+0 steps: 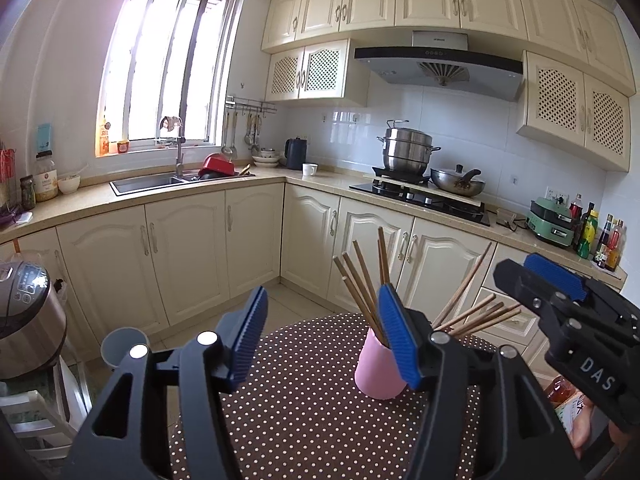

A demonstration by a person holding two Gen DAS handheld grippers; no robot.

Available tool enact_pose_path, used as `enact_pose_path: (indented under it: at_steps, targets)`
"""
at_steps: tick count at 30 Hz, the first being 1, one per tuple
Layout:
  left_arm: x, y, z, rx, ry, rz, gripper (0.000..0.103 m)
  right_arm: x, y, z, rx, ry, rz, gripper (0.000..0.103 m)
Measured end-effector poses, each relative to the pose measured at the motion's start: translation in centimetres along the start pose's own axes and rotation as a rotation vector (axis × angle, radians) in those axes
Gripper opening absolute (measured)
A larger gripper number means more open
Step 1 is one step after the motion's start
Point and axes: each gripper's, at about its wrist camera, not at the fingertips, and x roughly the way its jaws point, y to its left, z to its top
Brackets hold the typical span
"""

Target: Organize utensils

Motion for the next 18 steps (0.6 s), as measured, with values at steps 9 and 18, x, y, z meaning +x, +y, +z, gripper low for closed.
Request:
enact_pose_path:
  at_steps: [9, 18]
  targets:
    - [-6.2, -1.1, -0.5, 0.065, -0.038, 0.044, 0.062, -6.1, 0.5, -0.8, -0.006, -0.030, -0.021, 0.057]
    - [-12.9, -2.4, -1.6, 0.096, -0.103, 0.052, 0.075, -11.5, 1.9, -1.5, -0.017, -0.047, -0.038, 0.071]
